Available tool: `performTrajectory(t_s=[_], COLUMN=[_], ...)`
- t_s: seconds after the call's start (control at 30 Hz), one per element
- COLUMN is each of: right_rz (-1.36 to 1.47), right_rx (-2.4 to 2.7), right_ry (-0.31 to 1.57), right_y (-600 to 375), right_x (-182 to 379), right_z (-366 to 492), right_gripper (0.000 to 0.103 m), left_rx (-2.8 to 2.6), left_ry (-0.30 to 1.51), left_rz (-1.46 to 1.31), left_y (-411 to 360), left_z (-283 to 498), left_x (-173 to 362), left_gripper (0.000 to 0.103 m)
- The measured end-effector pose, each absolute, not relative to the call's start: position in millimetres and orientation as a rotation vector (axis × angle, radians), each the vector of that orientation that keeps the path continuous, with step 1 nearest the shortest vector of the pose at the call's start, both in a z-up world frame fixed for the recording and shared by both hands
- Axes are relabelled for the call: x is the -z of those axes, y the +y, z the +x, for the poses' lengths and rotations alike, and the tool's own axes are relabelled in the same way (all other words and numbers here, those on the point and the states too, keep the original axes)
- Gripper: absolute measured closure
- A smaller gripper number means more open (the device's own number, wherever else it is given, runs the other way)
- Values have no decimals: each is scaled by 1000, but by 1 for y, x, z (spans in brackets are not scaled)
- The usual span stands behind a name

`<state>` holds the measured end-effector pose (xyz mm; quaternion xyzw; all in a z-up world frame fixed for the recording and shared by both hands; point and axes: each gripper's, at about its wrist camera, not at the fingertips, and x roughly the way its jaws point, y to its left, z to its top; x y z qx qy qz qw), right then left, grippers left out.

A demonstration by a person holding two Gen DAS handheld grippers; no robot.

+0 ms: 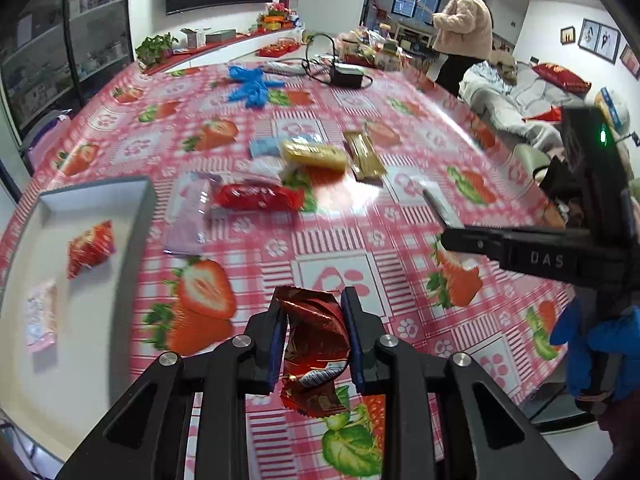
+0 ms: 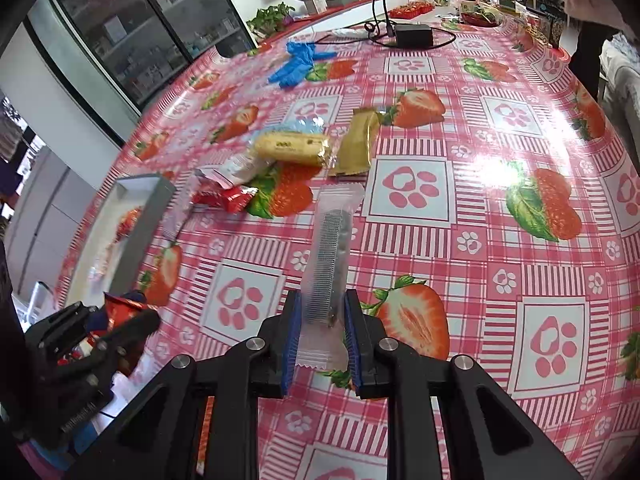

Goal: Organize snacks
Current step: 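Lift red foil wrapper and clear stick packet into the white tray, release both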

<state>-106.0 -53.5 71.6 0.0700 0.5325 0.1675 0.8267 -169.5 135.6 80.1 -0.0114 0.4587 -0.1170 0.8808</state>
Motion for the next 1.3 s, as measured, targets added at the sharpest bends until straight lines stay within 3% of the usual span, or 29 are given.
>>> performTrajectory(t_s=[0.37, 0.67, 1.17, 1.2, 1.3], right_rz=[154, 103, -81, -87, -129], right_rx=[-442, -645, -846, -855, -848], right_ry=[1094, 1067, 1183, 1191, 1246], right_y=[-27, 64, 222, 228, 241], right_x=[-100, -137, -105, -101, -86], right_z=[-111, -104, -110, -110, -112], right_gripper=[81, 81, 81, 81, 75], left_rx=[154, 4, -123, -133, -153], left_ry=[897, 843, 1070, 1085, 1123], left_rz=[-20, -15, -154, -148, -121], left_y=[208, 291, 361, 362, 359], left_z=[-173, -168, -169, -170, -173], left_x=[-141, -190, -69, -63, -56], left_gripper=[74, 74, 73, 69, 26])
